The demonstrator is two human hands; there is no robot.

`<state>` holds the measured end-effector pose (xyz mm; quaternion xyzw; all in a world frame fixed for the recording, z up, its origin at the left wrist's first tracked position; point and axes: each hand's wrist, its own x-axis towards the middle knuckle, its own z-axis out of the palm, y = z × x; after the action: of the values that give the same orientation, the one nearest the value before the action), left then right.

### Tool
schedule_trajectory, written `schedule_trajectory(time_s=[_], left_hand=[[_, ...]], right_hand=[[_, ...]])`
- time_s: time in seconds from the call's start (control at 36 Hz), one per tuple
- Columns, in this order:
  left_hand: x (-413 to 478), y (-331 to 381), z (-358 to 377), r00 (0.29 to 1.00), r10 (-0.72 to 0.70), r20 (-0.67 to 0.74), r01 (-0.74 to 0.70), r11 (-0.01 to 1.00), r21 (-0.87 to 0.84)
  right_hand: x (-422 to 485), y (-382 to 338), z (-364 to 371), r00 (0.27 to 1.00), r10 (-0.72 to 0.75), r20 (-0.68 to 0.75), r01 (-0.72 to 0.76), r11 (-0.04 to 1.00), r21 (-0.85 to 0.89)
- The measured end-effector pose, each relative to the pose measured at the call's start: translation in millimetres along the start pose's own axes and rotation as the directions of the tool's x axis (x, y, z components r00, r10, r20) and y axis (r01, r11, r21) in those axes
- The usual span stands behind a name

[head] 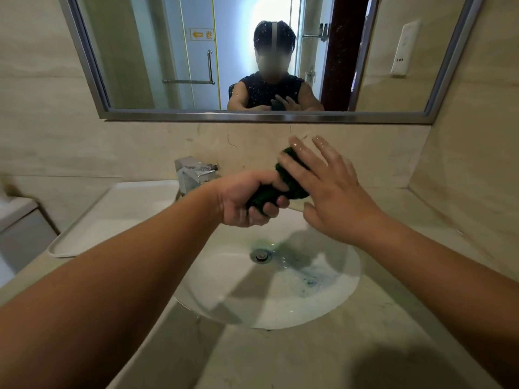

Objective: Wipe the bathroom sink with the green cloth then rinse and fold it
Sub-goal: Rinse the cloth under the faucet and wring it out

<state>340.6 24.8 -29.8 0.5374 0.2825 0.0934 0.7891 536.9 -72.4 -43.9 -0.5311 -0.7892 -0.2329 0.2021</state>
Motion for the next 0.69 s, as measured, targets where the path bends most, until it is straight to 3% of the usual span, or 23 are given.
schedule_trajectory(time_s=[0.08, 0.17, 0.28, 0.36, 0.42, 0.56, 0.69], left_hand=[[-3.0, 7.0, 5.6, 0.99, -0.079, 0.12, 0.051, 0.974, 0.22], [-1.1, 12.6, 17.2, 0.997, -0.061, 0.051, 0.026, 0.862, 0.506], [14.8, 5.6, 33.4, 0.965, 0.173, -0.199, 0.037, 0.66, 0.75], [33.2, -5.6, 42.7, 0.872, 0.371, -0.319, 0.204, 0.318, 0.926], [41.9, -15.5, 43.6, 0.852, 0.426, -0.305, 0.253, 0.176, 0.952], [54.9, -32.4, 36.8, 0.846, 0.473, -0.246, 0.268, 0.022, 0.963], [57.8, -43.1, 31.7, 0.805, 0.572, -0.157, 0.276, -0.127, 0.953]], right_hand=[[5.6, 3.6, 4.8, 0.951, -0.261, -0.163, 0.226, 0.952, -0.207], [14.9, 5.1, 5.0, 0.924, -0.352, -0.149, 0.308, 0.917, -0.253], [19.2, 7.4, 4.6, 0.993, -0.062, 0.103, 0.083, 0.973, -0.214], [21.3, 4.1, 8.4, 0.932, 0.18, 0.314, -0.127, 0.975, -0.182], [21.1, 4.5, 16.0, 0.86, 0.262, 0.437, -0.244, 0.965, -0.098], [16.5, 9.2, 28.1, 0.713, 0.307, 0.631, -0.435, 0.899, 0.054], [14.5, 16.0, 32.8, 0.642, 0.288, 0.711, -0.542, 0.826, 0.155]])
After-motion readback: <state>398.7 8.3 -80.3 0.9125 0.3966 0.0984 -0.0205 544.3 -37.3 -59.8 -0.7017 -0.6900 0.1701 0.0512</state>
